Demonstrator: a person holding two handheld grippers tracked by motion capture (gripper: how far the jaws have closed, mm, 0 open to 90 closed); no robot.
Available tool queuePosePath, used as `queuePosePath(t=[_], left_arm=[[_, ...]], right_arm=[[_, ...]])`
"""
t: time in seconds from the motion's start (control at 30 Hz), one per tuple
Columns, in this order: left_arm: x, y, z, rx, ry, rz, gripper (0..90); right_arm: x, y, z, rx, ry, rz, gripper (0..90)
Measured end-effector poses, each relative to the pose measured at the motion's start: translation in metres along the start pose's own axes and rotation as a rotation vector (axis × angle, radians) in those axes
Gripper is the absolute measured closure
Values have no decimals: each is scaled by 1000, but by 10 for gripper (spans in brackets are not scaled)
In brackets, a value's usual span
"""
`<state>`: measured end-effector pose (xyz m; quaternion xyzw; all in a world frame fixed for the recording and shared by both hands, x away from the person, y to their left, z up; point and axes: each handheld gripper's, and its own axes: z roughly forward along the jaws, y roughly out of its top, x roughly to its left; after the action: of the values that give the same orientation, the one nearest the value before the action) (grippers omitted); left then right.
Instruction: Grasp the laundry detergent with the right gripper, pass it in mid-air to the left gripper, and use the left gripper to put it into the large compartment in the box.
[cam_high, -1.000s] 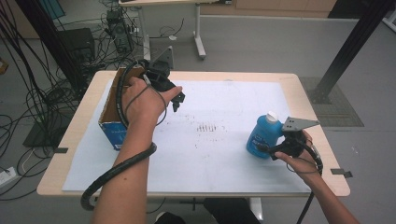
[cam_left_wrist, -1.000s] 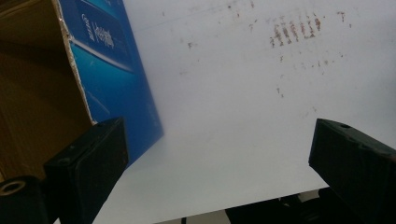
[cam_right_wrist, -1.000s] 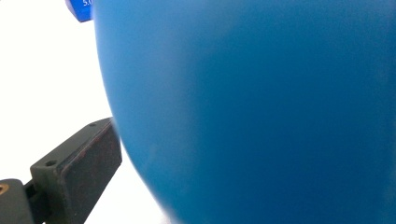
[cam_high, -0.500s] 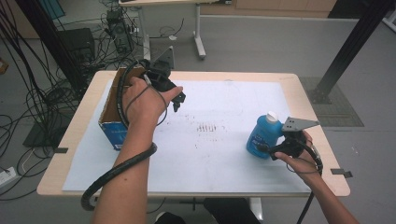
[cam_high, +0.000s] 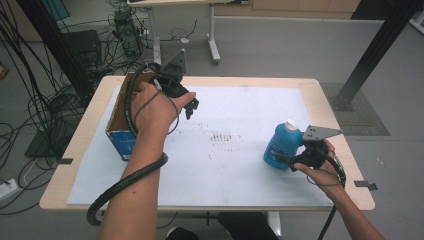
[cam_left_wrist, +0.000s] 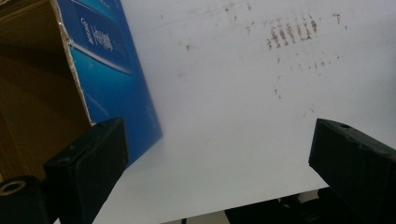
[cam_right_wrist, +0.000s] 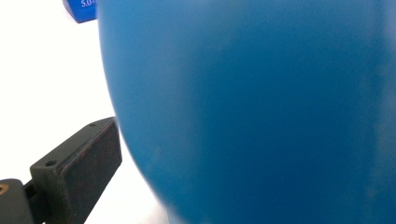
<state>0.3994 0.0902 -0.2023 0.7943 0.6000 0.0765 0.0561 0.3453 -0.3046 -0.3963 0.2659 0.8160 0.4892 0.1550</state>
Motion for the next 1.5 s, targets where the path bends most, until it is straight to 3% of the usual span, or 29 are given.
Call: queuePosePath(t=[1.5], left_arm=[[1, 1, -3, -7, 2, -3, 54]], right_arm=[[0, 0, 0, -6, -13, -5, 16]])
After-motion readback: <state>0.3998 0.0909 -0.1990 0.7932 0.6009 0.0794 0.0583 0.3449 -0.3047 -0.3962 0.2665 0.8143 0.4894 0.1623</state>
